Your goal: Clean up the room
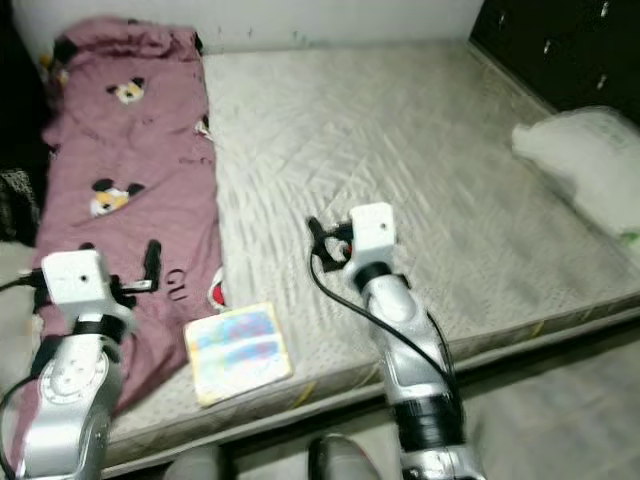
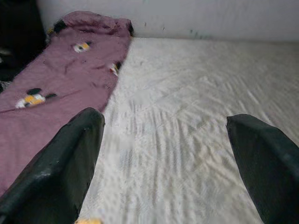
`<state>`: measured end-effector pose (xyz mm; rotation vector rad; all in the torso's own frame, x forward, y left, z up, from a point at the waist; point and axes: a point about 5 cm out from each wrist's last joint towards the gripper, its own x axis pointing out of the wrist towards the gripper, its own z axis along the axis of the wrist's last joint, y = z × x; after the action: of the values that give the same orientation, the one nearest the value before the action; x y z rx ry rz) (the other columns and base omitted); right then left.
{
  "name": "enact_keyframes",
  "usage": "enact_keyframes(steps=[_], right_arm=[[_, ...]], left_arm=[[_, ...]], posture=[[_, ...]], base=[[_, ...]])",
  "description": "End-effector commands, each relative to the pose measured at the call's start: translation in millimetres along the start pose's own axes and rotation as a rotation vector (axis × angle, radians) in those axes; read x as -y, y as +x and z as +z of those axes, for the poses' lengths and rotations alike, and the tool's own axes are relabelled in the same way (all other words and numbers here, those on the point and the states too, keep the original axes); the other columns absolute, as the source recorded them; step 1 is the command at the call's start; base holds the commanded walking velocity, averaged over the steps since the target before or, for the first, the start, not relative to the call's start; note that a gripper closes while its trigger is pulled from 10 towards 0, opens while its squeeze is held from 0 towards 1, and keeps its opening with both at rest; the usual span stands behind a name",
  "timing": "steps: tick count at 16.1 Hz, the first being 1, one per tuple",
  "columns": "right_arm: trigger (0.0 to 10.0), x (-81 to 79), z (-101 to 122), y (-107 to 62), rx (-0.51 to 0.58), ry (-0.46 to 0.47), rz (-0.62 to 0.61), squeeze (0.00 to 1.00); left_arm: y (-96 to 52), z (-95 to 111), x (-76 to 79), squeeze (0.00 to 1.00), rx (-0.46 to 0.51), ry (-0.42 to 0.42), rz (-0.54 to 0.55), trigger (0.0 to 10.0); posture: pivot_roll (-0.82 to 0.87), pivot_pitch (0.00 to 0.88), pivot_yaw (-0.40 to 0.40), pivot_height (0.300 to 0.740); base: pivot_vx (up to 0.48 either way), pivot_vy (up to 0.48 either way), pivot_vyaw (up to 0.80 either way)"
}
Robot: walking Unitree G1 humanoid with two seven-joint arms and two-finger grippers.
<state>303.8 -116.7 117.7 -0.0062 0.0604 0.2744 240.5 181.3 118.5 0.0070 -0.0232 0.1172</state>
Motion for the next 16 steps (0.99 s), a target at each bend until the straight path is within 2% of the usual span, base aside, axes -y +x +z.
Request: enact_keyframes(steps=[1, 8, 9, 10, 11, 12, 16], right_arm=[[10.0, 3.7, 6, -1.6, 0.021, -0.005, -0.016, 0.0], [10.0, 4.9, 9, 2.6, 0.031, -0.006, -0.011, 0.0], [10.0, 3.8, 9, 2.9, 0.037, 0.019, -0.007, 0.0], [10.0, 5.5, 15, 2.5, 0.075, 0.038, -0.023, 0.0], [10.0, 9.1, 25, 2.4, 0.148, 0.036, -0.054, 0.0], [10.0, 9.7, 30, 2.5, 0.175, 0.021, -0.06, 0.0], [10.0, 11.5, 26, 4.5, 0.149, 0.014, -0.059, 0.0]], left_arm=[[-0.5, 1, 2.5, 0.0, 0.0, -0.002, -0.011, 10.0], [1.2, -1, 4.2, 0.0, -0.004, -0.005, -0.006, 10.0], [1.5, -2, 4.5, 0.0, -0.005, -0.005, -0.007, 10.0], [1.7, -2, 5.6, 0.0, -0.005, -0.002, -0.01, 10.0], [2.3, -2, 6.8, 0.0, -0.004, 0.0, -0.014, 10.0], [2.5, -2, 7.2, 0.0, -0.004, 0.001, -0.016, 10.0], [8.8, -2, 10.6, 0.0, -0.004, 0.008, -0.045, 10.0]], posture=[[-0.05, 0.115, -0.047, 0.74], [-0.05, 0.076, -0.044, 0.74], [-0.05, 0.069, -0.042, 0.74], [-0.05, 0.066, -0.041, 0.74], [-0.04, 0.058, -0.027, 0.74], [-0.05, 0.055, -0.015, 0.74], [-0.06, 0.048, -0.001, 0.74]], base=[[0.0, 0.0, 0.0], [0.0, 0.0, 0.0], [0.0, 0.0, 0.0], [0.0, 0.0, 0.0], [0.0, 0.0, 0.0], [0.0, 0.0, 0.0], [0.0, 0.0, 0.0]])
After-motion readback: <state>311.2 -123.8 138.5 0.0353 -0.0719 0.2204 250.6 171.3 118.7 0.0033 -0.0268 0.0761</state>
